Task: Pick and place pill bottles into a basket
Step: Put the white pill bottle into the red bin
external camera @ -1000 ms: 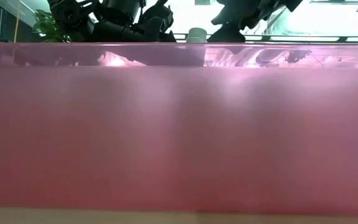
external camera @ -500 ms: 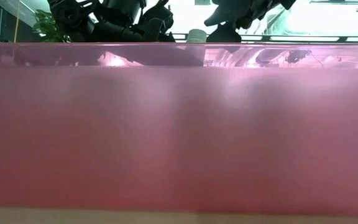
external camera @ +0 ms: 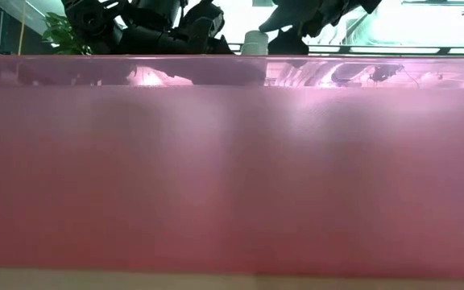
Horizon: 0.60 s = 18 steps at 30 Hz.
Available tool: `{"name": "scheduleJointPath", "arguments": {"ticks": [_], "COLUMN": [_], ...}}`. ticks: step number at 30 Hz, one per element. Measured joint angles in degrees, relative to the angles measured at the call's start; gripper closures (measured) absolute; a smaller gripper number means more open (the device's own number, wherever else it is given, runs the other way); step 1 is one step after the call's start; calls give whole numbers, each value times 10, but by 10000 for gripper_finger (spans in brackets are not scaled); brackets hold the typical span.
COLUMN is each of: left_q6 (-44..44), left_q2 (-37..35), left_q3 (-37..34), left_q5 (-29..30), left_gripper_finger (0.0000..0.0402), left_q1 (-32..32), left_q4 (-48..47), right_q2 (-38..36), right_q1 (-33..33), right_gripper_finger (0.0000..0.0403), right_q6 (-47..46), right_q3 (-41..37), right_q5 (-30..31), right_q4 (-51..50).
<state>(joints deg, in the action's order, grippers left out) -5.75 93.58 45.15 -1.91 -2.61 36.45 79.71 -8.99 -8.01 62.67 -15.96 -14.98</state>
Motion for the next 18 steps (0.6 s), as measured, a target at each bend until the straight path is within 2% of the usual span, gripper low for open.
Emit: {"name": "scheduleJointPath", "arguments": {"ticks": [18], "left_q6": [12], "left_q2": [0], "left_q3": [1], "left_q5": [0], "left_gripper_finger": [188], "left_q1": [0], "left_q4": [16], "right_q2": [17], "right_q1": [0], "right_gripper_finger": [137], "right_q6": [-5], "right_q3": [0], "right_q5": [-11], "right_q4": [37]}}
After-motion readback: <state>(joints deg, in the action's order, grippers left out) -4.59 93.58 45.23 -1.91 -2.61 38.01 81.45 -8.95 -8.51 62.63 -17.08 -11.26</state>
